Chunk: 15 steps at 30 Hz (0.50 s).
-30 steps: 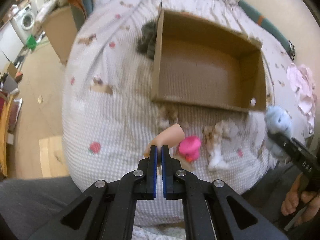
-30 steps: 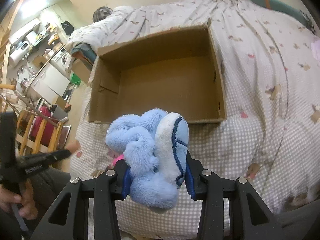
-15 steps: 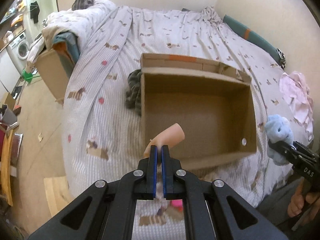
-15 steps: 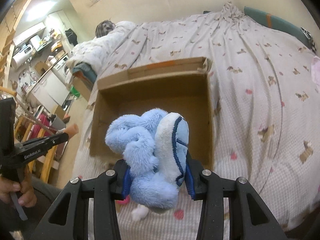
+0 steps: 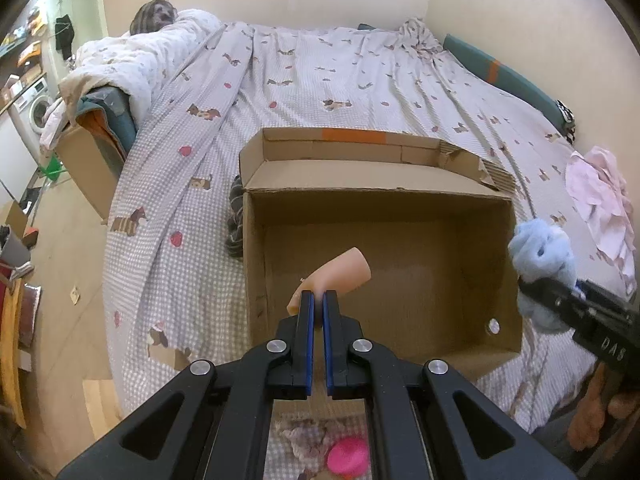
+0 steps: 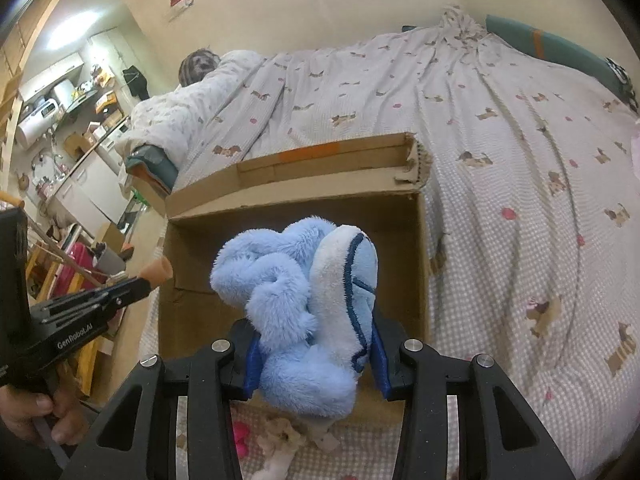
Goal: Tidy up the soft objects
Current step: 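Carry both items over the box and open both grippers to drop them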
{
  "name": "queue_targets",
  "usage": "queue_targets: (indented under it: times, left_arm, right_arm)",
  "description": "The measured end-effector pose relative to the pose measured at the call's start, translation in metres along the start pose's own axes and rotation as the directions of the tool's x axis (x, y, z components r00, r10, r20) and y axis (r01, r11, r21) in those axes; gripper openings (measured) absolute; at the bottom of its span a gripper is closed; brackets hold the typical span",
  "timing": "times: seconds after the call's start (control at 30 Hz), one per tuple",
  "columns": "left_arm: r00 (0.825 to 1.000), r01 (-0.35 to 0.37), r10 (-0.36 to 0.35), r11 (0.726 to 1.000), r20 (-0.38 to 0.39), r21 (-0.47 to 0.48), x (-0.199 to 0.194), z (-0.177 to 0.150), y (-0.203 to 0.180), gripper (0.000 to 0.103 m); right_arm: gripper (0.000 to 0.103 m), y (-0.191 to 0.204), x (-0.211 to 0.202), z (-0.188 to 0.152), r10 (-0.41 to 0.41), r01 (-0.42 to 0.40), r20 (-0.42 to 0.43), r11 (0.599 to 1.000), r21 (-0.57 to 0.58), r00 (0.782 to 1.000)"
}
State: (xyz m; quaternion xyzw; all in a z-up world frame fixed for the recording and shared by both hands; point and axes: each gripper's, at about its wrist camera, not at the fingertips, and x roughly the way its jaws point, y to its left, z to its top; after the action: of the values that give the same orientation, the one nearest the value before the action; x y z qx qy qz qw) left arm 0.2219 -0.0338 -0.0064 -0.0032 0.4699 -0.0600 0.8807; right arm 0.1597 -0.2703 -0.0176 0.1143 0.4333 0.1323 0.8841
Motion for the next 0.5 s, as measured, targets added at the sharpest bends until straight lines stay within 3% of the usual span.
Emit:
queue_targets:
  times: [0.5]
  left_arm:
    - [0.996,-0.05,0.053,0.998,-0.07,0.034,0.05,-0.007,-0.012,0.004]
  right_arm:
    - [0.046,-0.006,0.045,-0.015,-0.02,0.021,-0.084,1.0,0.0,0.996]
